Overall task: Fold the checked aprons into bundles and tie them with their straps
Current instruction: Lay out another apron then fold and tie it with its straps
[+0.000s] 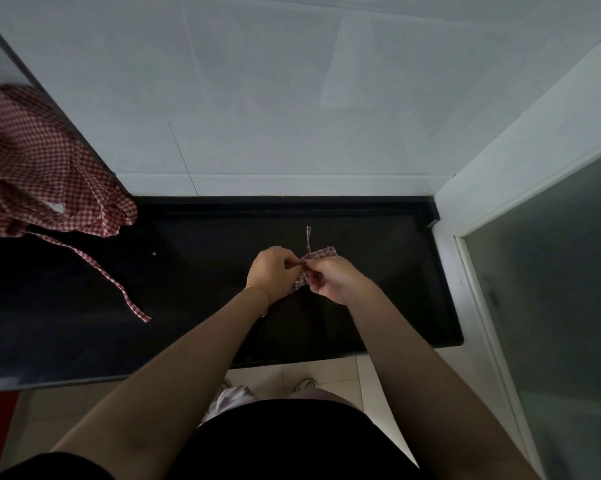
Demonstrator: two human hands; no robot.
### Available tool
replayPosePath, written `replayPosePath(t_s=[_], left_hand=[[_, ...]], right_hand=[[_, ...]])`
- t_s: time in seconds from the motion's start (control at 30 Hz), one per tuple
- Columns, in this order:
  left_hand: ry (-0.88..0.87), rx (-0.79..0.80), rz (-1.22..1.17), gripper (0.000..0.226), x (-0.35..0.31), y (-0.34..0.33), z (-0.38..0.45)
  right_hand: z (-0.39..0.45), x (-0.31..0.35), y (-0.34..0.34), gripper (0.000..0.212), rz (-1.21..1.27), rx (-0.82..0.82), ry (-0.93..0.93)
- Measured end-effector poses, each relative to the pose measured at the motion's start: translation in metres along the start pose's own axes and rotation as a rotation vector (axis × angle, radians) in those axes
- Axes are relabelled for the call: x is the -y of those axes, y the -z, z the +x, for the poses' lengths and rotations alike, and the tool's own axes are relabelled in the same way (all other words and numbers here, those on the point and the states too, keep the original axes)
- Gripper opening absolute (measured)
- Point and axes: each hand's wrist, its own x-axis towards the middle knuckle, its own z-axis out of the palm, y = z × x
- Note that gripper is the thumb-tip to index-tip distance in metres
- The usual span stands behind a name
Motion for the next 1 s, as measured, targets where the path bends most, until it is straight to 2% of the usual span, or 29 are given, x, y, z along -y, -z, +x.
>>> replayPosePath(t_s=[0.07, 0.13, 0.2, 0.27, 0.37, 0.43, 0.57, 0.7, 0.8, 0.87, 1.0], left_hand=[[0.080, 0.071, -0.105, 0.006, -0.004, 0.002, 0.004], [0.124, 0.195, -0.077, 0.012, -0.010, 0.003, 0.009], [0.079, 0.279, 0.040, 0.017, -0.011, 0.006, 0.016], [0.008, 0.353, 0.258, 0.022, -0.006, 0.015, 0.020], [-0.018, 0.444, 0.505, 0.025, 0.009, 0.031, 0.025], [-0.010, 0.473, 0.586, 0.022, 0.013, 0.037, 0.025], [-0.011, 0.461, 0.616, 0.023, 0.010, 0.040, 0.028], [-0.014, 0.465, 0.511, 0.032, 0.004, 0.045, 0.029], [-0.062, 0.439, 0.424, 0.028, -0.013, 0.063, 0.028], [-0.090, 0.368, 0.345, 0.026, -0.031, 0.086, 0.027], [-0.121, 0.122, 0.060, 0.024, -0.079, 0.134, 0.025]], right_hand=[[0.000, -0.002, 0.005, 0.025, 0.056, 0.062, 0.044], [0.001, -0.006, 0.008, 0.026, 0.044, 0.055, 0.102], [0.004, -0.010, 0.009, 0.020, -0.085, -0.078, 0.188], [0.006, -0.017, 0.015, 0.014, -0.252, -0.255, 0.280], [0.013, -0.026, 0.023, 0.015, -0.237, -0.416, 0.304], [0.015, -0.028, 0.019, 0.015, -0.188, -0.442, 0.289], [0.017, -0.023, 0.015, 0.017, -0.184, -0.374, 0.341], [0.010, -0.014, 0.015, 0.019, -0.237, -0.342, 0.435], [-0.006, 0.006, 0.013, 0.019, -0.282, -0.348, 0.519], [-0.023, 0.028, 0.011, 0.018, -0.289, -0.313, 0.601], [-0.075, 0.084, 0.000, 0.010, -0.188, -0.250, 0.789]])
